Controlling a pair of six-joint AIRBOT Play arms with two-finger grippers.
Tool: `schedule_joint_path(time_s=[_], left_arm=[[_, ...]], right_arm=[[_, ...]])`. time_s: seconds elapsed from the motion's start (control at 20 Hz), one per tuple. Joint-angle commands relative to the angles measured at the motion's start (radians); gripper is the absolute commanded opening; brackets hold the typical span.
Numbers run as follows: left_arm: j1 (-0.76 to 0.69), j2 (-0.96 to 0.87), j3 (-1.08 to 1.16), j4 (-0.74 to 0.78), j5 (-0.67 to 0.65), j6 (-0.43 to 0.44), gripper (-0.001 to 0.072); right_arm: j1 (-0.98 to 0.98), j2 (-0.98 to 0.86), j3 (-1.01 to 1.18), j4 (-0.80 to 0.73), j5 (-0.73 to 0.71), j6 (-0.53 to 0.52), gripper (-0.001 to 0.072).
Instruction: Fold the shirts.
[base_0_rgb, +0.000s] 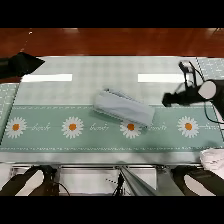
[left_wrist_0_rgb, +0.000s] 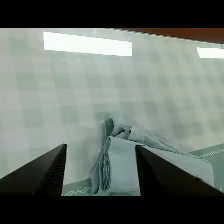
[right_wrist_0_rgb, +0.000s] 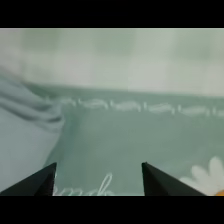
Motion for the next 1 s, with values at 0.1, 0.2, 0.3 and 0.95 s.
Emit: schedule_joint_path(time_s=[0.1,0.2,0.3,0.95], left_arm=[[0.000,0.000,0.000,0.016,-0.036,0.002,0.0535],[0.000,0.000,0.000,0.030,-0.054,0.001,0.0534],[0.000,0.000,0.000,0.037,-0.069,0.001,0.0531],[0.000,-0.040,-0.001,0.080,-0.075,0.002,0.0526]], right_arm=[[-0.224,0.005,-0.251,0.652,-0.053,-0.222,0.0590],[-0.202,-0.025,-0.262,0.621,-0.105,-0.196,0.0590],[-0.178,-0.092,-0.262,0.643,-0.111,-0.196,0.0590],[-0.096,-0.028,-0.127,0.850,-0.128,-0.339,0.0027]])
